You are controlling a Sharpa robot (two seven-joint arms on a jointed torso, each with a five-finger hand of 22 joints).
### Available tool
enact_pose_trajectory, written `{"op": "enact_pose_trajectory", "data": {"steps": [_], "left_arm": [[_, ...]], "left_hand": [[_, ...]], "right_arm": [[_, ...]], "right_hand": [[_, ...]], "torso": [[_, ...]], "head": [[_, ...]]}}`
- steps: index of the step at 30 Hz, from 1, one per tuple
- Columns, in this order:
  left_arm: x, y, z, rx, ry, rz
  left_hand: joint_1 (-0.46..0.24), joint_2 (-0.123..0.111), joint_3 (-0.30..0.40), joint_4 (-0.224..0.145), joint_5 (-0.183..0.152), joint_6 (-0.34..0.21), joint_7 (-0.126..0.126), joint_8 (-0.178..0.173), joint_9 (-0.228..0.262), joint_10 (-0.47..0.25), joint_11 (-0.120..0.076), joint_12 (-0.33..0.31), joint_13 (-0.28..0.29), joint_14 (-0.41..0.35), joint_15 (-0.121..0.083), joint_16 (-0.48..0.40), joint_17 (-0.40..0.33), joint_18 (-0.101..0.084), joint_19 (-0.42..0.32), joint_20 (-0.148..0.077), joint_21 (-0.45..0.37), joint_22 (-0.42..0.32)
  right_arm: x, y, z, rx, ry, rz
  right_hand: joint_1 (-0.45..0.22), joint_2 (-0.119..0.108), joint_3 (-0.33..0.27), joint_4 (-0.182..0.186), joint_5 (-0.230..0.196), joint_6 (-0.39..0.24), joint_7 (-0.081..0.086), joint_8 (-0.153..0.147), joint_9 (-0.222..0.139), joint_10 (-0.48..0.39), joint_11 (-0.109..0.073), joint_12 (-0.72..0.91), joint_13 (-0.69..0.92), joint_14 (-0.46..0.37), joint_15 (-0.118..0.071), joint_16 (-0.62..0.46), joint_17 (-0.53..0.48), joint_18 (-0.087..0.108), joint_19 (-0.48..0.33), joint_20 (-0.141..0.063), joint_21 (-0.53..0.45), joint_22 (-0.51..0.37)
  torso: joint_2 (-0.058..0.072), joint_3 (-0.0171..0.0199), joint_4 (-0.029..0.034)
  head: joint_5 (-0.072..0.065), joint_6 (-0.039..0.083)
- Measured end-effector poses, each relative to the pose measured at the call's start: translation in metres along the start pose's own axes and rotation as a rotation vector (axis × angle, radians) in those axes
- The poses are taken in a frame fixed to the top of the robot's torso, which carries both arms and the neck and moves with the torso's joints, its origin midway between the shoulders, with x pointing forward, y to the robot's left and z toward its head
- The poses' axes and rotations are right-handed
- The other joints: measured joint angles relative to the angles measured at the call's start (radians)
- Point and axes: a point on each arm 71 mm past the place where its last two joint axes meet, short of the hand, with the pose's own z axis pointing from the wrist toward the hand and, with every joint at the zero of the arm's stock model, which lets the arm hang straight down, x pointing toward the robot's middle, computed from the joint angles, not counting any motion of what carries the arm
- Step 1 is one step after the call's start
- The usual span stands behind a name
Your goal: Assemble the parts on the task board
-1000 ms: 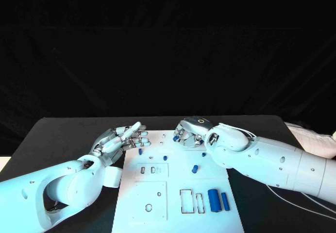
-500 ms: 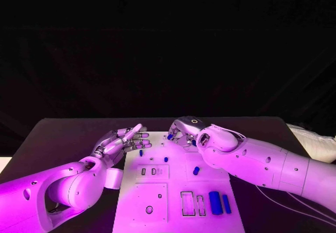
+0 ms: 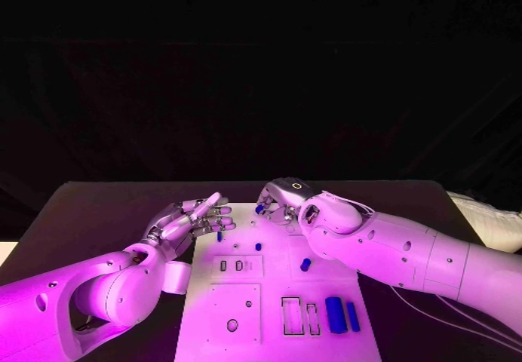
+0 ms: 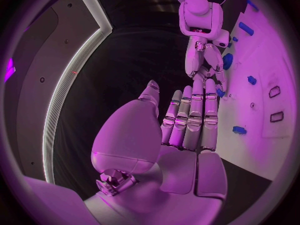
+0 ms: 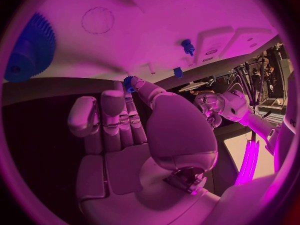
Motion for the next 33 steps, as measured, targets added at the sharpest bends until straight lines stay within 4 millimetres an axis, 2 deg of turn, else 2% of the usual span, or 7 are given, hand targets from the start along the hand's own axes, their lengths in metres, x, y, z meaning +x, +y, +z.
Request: {"op": "enact_pose_trajectory", "data": {"steps": [22,27,30,31,33], "left_arm": [[0.0003,0.0003,0.0000,-0.004,0.001,-0.001],[0.0018,0.0008,0.0007,-0.006,0.004,-0.003],[0.0020,0.0010,0.0009,-0.007,0.004,-0.003],[0.0019,0.0010,0.0009,-0.007,0.004,-0.003],[0.0018,0.0011,0.0010,-0.008,0.003,-0.003]], "left_hand": [[0.000,0.000,0.000,-0.003,0.000,0.000,0.000,0.000,0.000,0.000,0.000,0.000,0.000,0.000,0.000,0.000,0.001,0.000,0.000,0.000,0.000,0.000],[0.000,0.000,-0.001,-0.007,0.000,0.000,0.000,0.000,0.000,0.000,0.000,0.000,0.000,0.000,0.000,0.000,0.002,0.000,0.000,0.000,0.000,-0.001],[0.000,0.000,-0.001,-0.007,0.000,0.000,0.000,0.000,0.000,0.000,0.000,0.000,0.000,0.000,0.000,0.000,0.002,0.000,0.000,0.000,0.000,-0.001],[0.000,0.000,-0.001,-0.007,0.000,0.000,0.000,0.000,0.000,0.000,0.000,0.000,0.000,0.000,0.000,0.000,0.002,0.000,0.000,0.000,0.000,-0.001],[0.000,0.000,-0.001,-0.007,0.000,0.000,0.000,0.000,0.000,0.000,0.000,0.000,0.000,0.000,0.000,0.000,0.002,0.000,0.000,0.000,0.000,-0.001]], "right_arm": [[0.0031,0.0050,0.0077,0.011,0.010,-0.008],[0.0043,0.0048,0.0087,0.014,0.016,-0.009],[0.0043,0.0044,0.0089,0.017,0.016,-0.010],[0.0043,0.0041,0.0089,0.019,0.016,-0.010],[0.0041,0.0028,0.0087,0.025,0.014,-0.011]], "right_hand": [[-0.005,-0.005,0.000,0.006,0.003,-0.004,0.000,-0.004,0.002,-0.004,0.004,0.000,0.000,0.000,0.000,0.004,-0.001,0.000,0.000,0.000,0.004,0.002],[-0.005,-0.006,0.000,0.011,0.003,-0.005,0.001,-0.004,0.002,-0.004,0.004,0.000,0.000,0.000,0.000,0.004,-0.001,0.000,0.000,0.000,0.004,0.001],[-0.012,-0.023,-0.002,0.019,0.003,-0.010,0.003,-0.005,0.002,-0.014,0.013,0.000,0.000,-0.002,0.002,0.003,-0.014,0.000,-0.005,0.005,0.003,-0.007],[-0.014,-0.033,-0.004,0.024,0.004,-0.017,0.009,-0.004,0.002,-0.024,0.016,0.000,0.000,-0.007,0.007,-0.005,-0.029,0.000,-0.013,0.010,-0.001,-0.021],[-0.020,-0.067,-0.018,0.041,-0.006,-0.079,0.029,-0.001,-0.012,-0.077,0.030,0.000,0.000,-0.039,0.019,-0.072,-0.122,0.000,-0.072,0.020,-0.045,-0.106]], "torso": [[0.005,-0.0013,0.0005],[0.005,-0.0014,0.0001],[0.006,-0.0014,-0.0006],[0.006,-0.0014,-0.0007],[0.007,-0.0015,-0.0013]], "head": [[0.005,-0.003],[0.006,0.000],[0.006,-0.001],[0.006,-0.002],[0.006,-0.002]]}}
